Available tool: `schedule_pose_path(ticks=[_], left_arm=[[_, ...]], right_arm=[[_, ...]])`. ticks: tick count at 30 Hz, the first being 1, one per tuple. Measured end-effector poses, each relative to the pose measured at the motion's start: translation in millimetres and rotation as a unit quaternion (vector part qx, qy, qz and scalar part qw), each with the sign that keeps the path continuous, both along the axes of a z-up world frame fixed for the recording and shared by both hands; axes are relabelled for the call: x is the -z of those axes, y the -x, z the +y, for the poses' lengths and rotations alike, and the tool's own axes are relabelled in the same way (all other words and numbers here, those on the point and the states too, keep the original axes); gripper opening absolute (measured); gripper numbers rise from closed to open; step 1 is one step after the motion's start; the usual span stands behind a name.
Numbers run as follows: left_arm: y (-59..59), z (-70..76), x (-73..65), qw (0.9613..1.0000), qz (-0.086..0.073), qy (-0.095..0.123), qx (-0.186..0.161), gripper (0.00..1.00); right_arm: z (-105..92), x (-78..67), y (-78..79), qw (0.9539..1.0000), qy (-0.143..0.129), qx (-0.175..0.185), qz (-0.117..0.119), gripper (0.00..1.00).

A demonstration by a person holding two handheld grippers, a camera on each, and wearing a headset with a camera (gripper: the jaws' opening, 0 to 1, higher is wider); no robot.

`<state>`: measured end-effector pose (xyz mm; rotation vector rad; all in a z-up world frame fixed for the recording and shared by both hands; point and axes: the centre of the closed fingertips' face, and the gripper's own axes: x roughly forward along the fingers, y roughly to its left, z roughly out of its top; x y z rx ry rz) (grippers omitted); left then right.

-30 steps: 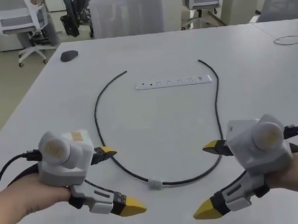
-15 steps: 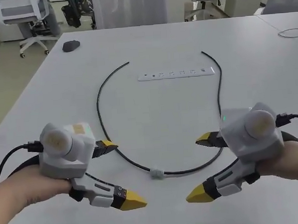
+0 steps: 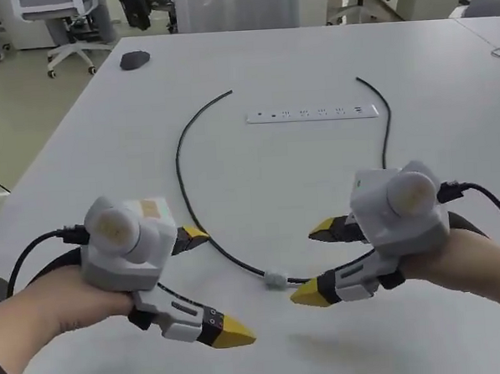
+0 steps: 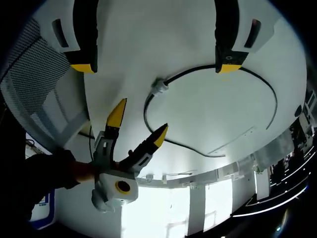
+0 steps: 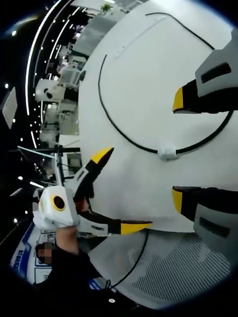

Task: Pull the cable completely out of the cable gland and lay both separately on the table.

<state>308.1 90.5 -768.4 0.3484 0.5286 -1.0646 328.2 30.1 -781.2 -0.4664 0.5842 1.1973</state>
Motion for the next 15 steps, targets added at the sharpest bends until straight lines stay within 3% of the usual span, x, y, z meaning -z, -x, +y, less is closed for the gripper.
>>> schedule_pose_path(ticks=[1, 3, 7, 10, 12, 15], left_arm=[[-0.9, 1.9, -0.4, 1.0, -0.006, -0.004, -0.001, 0.97], [-0.5, 4.0, 1.1, 0.9998, 0.015, 0.003, -0.014, 0.93], [-1.0, 4.8, 1.9, 0.9997, 0.015, 0.006, -0.017, 0.95], [2.1, 5.7, 7.1, 0.9998, 0.02, -0.002, -0.009, 0.92], [3.0, 5.8, 7.6, 0.9999, 0.016, -0.005, -0.003, 0.87], [1.9, 5.2, 6.6, 0.9998, 0.019, 0.003, -0.008, 0.9]], right_arm=[[3.2, 3.6, 1.2, 1.0, 0.0, -0.003, 0.004, 0.52], [6.4, 7.5, 1.6, 0.9997, -0.006, 0.003, 0.023, 0.44], [11.4, 14.7, 0.6, 0.9998, -0.001, 0.003, 0.018, 0.33], [15.3, 22.2, 3.2, 0.9995, 0.005, -0.002, 0.032, 0.26], [17.2, 25.6, 1.7, 0.9996, 0.007, -0.003, 0.029, 0.25], [20.7, 29.4, 1.5, 0.9993, 0.004, -0.002, 0.038, 0.24]])
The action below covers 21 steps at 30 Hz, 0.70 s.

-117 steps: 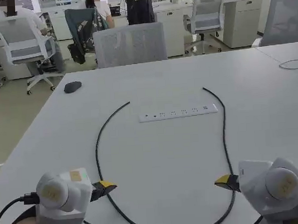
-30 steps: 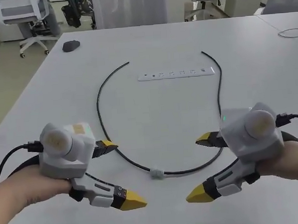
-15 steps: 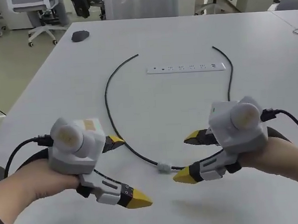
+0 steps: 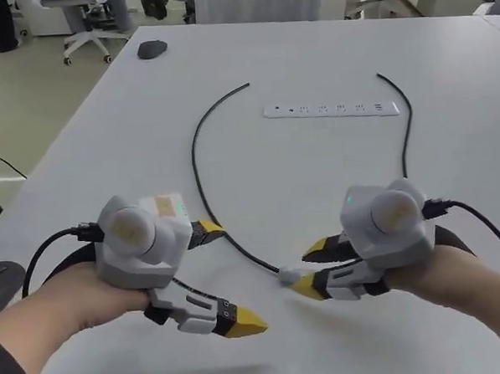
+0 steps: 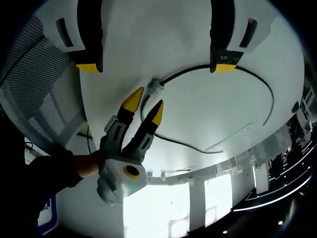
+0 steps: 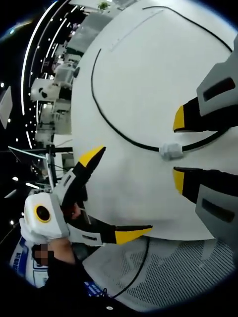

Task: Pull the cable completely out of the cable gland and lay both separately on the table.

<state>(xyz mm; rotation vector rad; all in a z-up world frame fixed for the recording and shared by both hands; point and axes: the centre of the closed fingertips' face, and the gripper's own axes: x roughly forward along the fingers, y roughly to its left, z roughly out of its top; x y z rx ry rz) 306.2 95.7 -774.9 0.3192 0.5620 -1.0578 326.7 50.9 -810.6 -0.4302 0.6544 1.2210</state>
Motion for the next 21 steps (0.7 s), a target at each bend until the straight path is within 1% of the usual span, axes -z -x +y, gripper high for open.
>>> schedule_pose_path(ticks=[2, 3, 5, 7, 8, 10, 11, 12, 13, 14, 17, 19, 21], left_arm=[[0.4, -0.5, -0.7, 1.0, 0.003, 0.004, 0.001, 0.89], [0.8, -1.5, -1.6, 0.9999, 0.006, 0.009, 0.0, 0.89], [0.8, -1.6, -2.8, 0.9999, 0.006, 0.01, 0.001, 0.89], [-0.3, -1.1, -2.1, 0.9999, 0.007, 0.011, 0.0, 0.89], [-0.3, -1.5, -2.2, 0.9999, 0.008, 0.013, -0.001, 0.89], [1.1, -2.1, -1.6, 0.9999, 0.008, 0.012, 0.003, 0.89], [1.0, -1.8, -0.2, 0.9999, 0.007, 0.01, 0.003, 0.9], [1.7, -1.3, 1.7, 0.9999, 0.013, 0.008, 0.002, 0.93], [2.7, -1.5, 2.3, 0.9998, 0.016, 0.009, 0.003, 0.92], [3.3, -1.4, 2.3, 0.9998, 0.016, 0.01, 0.004, 0.91], [3.8, -1.4, 2.5, 0.9998, 0.018, 0.012, 0.002, 0.91], [3.5, -2.3, 1.6, 0.9997, 0.018, 0.015, 0.001, 0.89], [0.7, -4.3, -2.0, 0.9997, 0.01, 0.022, -0.002, 0.88]], right_arm=[[0.8, 2.1, 0.0, 1.0, 0.003, 0.001, -0.001, 0.24], [1.0, 4.5, -0.2, 1.0, 0.004, 0.0, -0.001, 0.23], [0.9, 6.7, 0.0, 1.0, 0.007, 0.0, 0.0, 0.22], [0.6, 7.6, -1.5, 1.0, 0.006, 0.001, -0.007, 0.2], [0.7, 7.9, -1.8, 1.0, 0.006, 0.003, -0.006, 0.19], [1.3, 9.0, -3.7, 0.9999, 0.005, 0.005, -0.013, 0.21], [1.6, 9.8, -2.6, 0.9999, 0.005, 0.004, -0.01, 0.18], [1.4, 12.2, -1.3, 0.9999, 0.009, 0.004, -0.007, 0.17], [1.4, 12.4, -0.8, 0.9999, 0.008, 0.003, -0.01, 0.17], [1.6, 11.9, -0.9, 0.9999, 0.006, 0.003, -0.008, 0.15], [1.7, 11.0, -1.3, 0.9999, 0.005, 0.005, -0.009, 0.1], [2.1, 10.7, -1.5, 0.9999, 0.006, 0.003, -0.013, 0.09], [2.3, 10.5, -1.4, 0.9999, 0.006, 0.003, -0.015, 0.08]])
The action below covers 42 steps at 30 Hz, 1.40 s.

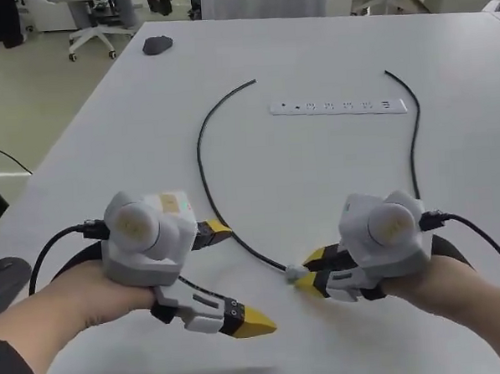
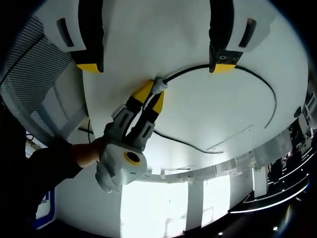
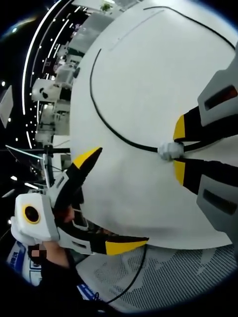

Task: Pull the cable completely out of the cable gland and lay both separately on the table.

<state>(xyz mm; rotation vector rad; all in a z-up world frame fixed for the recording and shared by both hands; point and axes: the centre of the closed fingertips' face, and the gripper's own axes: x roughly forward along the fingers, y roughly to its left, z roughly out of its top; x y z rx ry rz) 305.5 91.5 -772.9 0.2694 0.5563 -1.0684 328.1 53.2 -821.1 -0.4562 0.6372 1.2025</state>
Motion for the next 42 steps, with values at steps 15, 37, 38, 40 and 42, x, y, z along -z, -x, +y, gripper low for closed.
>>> schedule_pose_path(ticks=[15, 37, 38, 40, 42], left_arm=[[-2.5, -21.2, -28.7, 0.9952, 0.025, 0.094, 0.009, 0.68], [20.1, -69.8, -27.8, 0.9747, 0.123, 0.171, 0.074, 0.25], [20.4, -70.4, -27.5, 0.9736, 0.128, 0.174, 0.073, 0.26], [21.5, -70.6, -26.9, 0.9723, 0.133, 0.177, 0.075, 0.25], [21.8, -70.9, -25.3, 0.9717, 0.138, 0.177, 0.075, 0.25]], right_arm=[[-16.6, -31.1, 23.9, 0.9983, -0.007, -0.057, -0.01, 0.07], [-26.5, -64.7, 52.1, 0.9873, -0.023, -0.142, -0.068, 0.07], [-27.2, -65.1, 52.6, 0.9868, -0.023, -0.144, -0.071, 0.07], [-28.3, -64.5, 53.9, 0.986, -0.02, -0.149, -0.073, 0.07], [-29.0, -64.4, 54.1, 0.9858, -0.021, -0.149, -0.073, 0.07]])
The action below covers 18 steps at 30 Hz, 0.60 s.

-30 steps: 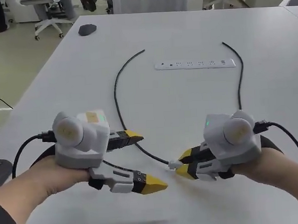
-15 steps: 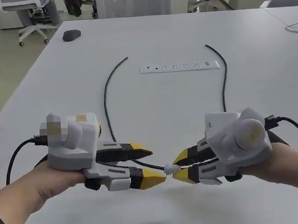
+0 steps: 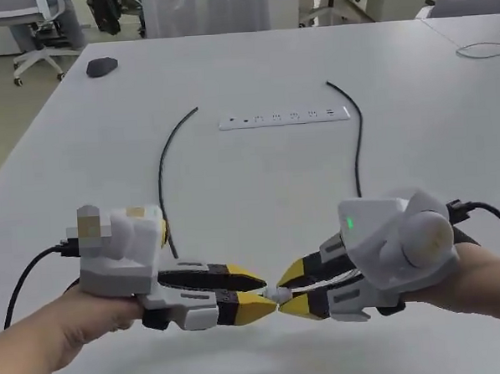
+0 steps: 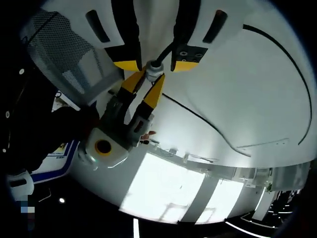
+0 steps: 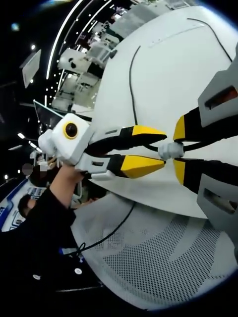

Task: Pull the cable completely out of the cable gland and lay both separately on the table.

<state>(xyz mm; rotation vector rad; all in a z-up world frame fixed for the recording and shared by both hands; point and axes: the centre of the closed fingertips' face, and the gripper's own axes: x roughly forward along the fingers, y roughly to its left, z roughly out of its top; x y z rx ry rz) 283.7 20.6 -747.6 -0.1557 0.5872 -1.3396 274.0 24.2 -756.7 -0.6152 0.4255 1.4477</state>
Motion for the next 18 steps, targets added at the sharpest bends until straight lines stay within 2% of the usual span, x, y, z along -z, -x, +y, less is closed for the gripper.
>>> schedule_pose_path(ticks=[2, 5, 14, 18], left_arm=[[1.3, -0.9, 0.4, 1.0, -0.003, 0.0, 0.005, 0.23], [2.7, -2.6, -0.7, 1.0, 0.003, 0.006, 0.006, 0.22], [7.0, -6.3, -1.1, 0.9997, 0.008, 0.011, 0.02, 0.16], [8.4, -6.9, -1.7, 0.9996, 0.005, 0.009, 0.026, 0.16]], right_arm=[[-0.6, -0.5, 0.8, 1.0, -0.001, -0.003, 0.0, 0.07], [-0.8, -1.2, 1.5, 1.0, -0.003, -0.005, 0.001, 0.07], [-0.4, -3.4, 3.6, 0.9999, -0.007, -0.013, 0.0, 0.07], [-0.7, -4.0, 4.5, 0.9999, -0.009, -0.014, 0.003, 0.07]])
